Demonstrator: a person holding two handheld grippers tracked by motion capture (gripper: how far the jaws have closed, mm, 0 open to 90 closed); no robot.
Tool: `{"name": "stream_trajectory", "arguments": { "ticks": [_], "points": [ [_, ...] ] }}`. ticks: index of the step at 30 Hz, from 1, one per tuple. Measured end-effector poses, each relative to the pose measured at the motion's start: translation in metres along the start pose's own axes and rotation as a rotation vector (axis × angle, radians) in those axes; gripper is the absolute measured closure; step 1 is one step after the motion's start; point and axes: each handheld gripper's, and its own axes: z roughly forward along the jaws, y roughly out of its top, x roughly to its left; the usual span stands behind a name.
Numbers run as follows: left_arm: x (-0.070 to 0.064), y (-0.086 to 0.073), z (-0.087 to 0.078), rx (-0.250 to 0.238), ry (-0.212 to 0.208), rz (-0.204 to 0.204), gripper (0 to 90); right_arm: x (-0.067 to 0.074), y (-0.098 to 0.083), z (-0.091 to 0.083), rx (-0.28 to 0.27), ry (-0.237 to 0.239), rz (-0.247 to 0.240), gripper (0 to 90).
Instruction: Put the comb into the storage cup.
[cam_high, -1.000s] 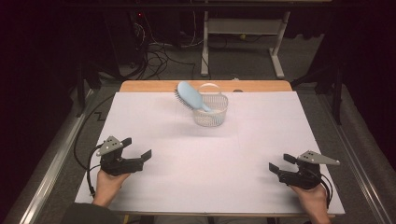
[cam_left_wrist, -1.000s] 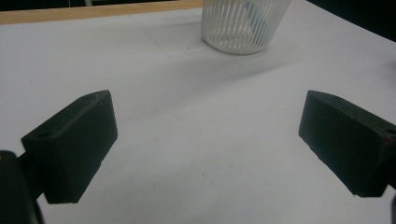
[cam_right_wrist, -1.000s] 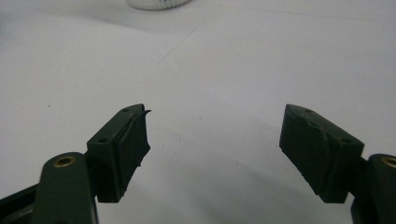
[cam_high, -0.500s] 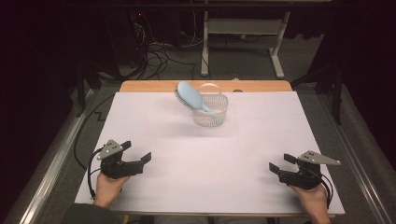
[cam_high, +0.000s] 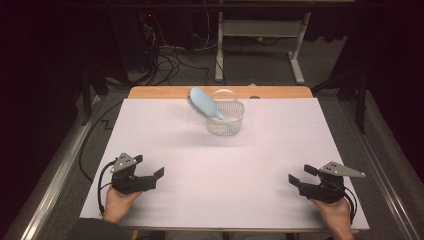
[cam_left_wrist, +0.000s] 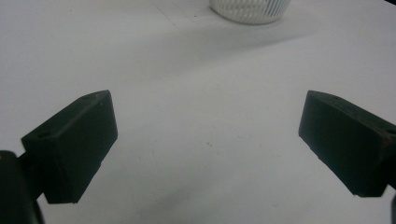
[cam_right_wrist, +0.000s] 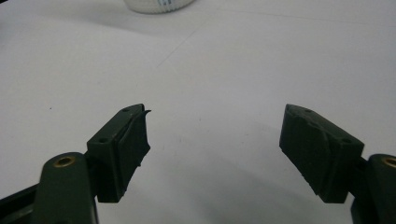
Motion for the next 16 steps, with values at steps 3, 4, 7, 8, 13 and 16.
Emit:
{"name": "stream_trajectory", "arguments": {
  "ticks": [3,4,7,8,13,16],
  "points": [
    [0.0016,-0.0006,-0.0007,-0.001,-0.002,-0.012,3.7,-0.0001,0.0001,-0.0003,-0.002,-0.002,0.001,24.0],
    [0.0021,-0.0008,-0.0005,0.002,-0.002,-0.014,3.7,0.0000,0.0001,-0.0003,-0.003,-0.002,0.002,23.9],
    [0.0020,-0.0009,0.0001,0.009,-0.001,-0.015,3.7,0.0003,0.0000,-0.0001,-0.001,-0.005,0.003,24.0],
    [0.0017,-0.0008,-0.0001,0.007,-0.003,-0.014,3.7,0.0004,0.0001,-0.0002,-0.002,-0.005,0.001,24.0],
    [0.0009,-0.0008,0.0003,0.005,-0.007,-0.010,3.7,0.0009,-0.0002,-0.0011,-0.004,-0.006,0.006,24.0],
    [0.0007,-0.0004,0.0010,0.006,-0.010,-0.010,3.7,0.0002,-0.0003,-0.0020,-0.008,-0.007,0.004,24.0]
  ]
}}
